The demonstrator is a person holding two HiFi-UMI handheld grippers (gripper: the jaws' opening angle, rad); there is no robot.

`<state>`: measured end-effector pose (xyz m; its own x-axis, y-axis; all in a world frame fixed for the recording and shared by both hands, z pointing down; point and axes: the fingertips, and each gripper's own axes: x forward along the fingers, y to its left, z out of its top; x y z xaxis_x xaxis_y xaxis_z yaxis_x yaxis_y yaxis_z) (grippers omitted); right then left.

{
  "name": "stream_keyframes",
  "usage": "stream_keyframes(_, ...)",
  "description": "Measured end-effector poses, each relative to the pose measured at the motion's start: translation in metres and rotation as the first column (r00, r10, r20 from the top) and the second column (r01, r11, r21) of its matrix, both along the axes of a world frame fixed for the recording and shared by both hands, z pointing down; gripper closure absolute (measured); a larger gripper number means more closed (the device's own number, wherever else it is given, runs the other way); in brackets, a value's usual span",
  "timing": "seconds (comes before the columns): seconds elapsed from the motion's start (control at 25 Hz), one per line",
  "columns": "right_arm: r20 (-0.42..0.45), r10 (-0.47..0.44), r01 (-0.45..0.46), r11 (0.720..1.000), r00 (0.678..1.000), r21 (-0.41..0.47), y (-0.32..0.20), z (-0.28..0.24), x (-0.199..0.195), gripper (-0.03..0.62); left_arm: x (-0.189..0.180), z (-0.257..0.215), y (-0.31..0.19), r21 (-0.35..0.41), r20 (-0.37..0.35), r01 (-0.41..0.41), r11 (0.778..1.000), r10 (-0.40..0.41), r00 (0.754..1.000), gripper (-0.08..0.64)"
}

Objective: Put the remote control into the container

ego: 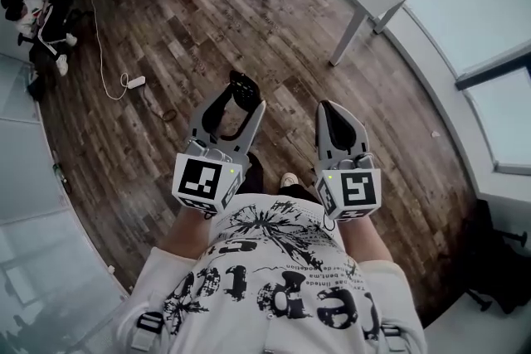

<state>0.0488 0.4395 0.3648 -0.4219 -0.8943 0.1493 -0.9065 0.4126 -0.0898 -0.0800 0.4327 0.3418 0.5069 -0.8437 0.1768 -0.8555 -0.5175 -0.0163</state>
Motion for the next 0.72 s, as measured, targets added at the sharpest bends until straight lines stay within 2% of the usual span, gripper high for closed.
stream_keyframes(0.16,-0.032,0.036,-0.036,0.999,0.999,0.009,-0.038,0.000,-0.025,0.591,-0.028,0.008,-0.041,-0.019,-0.011,-0.027,0.999,0.027,1.000,0.327)
stream_keyframes(0.32,-0.065,0.055,-0.052,0.998,0.996,0.045,-0.083,-0.006,-0.075,0.591,-0.081,-0.001,-0.091,0.007,-0.002,-0.036,0.999,0.036,0.999,0.327)
stream_keyframes(0.52,-0.055,0.066,-0.064,0.997,0.996,0.038,-0.131,-0.005,-0.143,0.591,-0.153,-0.005,-0.141,0.009,-0.016,-0.044,0.999,0.044,0.999,0.327)
stream_keyframes(0.72,-0.036,0.082,-0.080,0.996,0.996,0.045,-0.168,-0.005,-0.194,0.591,-0.200,-0.006,-0.169,0.005,-0.018,-0.064,0.998,0.064,0.998,0.327)
